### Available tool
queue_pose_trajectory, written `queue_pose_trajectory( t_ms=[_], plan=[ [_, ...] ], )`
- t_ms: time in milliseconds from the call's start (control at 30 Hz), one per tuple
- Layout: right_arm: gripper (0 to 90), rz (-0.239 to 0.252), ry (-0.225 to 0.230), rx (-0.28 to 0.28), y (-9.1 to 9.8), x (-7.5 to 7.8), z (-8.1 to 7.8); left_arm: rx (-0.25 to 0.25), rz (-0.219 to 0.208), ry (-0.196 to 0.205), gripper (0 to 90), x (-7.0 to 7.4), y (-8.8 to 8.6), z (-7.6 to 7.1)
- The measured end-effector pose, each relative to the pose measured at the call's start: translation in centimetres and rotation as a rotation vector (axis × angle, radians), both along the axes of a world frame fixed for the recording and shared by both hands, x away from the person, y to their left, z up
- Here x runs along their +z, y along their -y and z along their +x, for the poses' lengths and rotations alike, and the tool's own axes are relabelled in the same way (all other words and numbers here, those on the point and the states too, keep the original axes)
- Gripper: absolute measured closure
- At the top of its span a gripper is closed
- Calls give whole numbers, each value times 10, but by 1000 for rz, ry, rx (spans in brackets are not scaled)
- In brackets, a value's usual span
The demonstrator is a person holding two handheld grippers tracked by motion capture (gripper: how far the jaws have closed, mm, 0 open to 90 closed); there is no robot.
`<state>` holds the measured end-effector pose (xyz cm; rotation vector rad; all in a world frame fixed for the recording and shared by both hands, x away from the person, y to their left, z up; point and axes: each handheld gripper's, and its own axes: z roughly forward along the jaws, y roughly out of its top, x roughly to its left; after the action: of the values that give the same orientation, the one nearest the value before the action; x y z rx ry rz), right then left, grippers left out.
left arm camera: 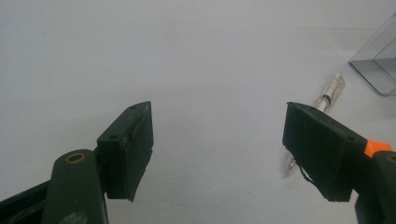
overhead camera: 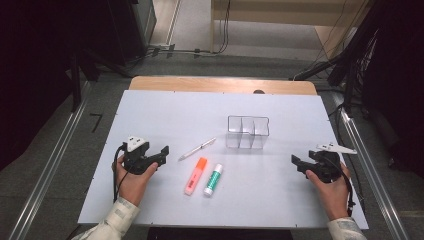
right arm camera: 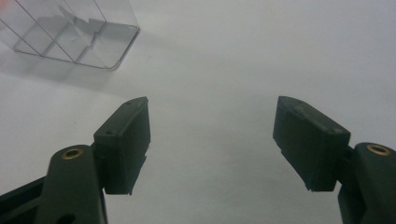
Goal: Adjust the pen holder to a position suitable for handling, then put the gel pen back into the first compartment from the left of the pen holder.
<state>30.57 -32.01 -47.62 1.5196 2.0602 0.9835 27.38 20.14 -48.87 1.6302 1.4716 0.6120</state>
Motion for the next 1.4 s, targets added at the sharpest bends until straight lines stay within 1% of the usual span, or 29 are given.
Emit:
queue_pose_trajectory(
  t_ms=[200,267,533,667,900,933,1100,1400],
  plan=[
    [251,1,0,0,0,0,0,-3,-4,2,250,0,0,0],
    [250,3,0,0,0,0,0,-18,-6,1,249,0,1,1],
    [248,0,3,2,0,0,0,-35,-6,7,250,-2,3,3],
    [248,1,2,-1,0,0,0,-44,5,10,250,-3,6,5],
    [248,1,1,-1,0,0,0,-61,7,7,255,-4,11,8],
    [248,0,0,-2,0,0,0,-71,7,7,255,-5,14,9],
    [248,-1,-2,-2,0,-1,0,-88,26,-1,255,-7,20,12],
    [248,-5,-5,-2,-1,-1,0,-112,36,-13,266,-10,25,14]
  ],
)
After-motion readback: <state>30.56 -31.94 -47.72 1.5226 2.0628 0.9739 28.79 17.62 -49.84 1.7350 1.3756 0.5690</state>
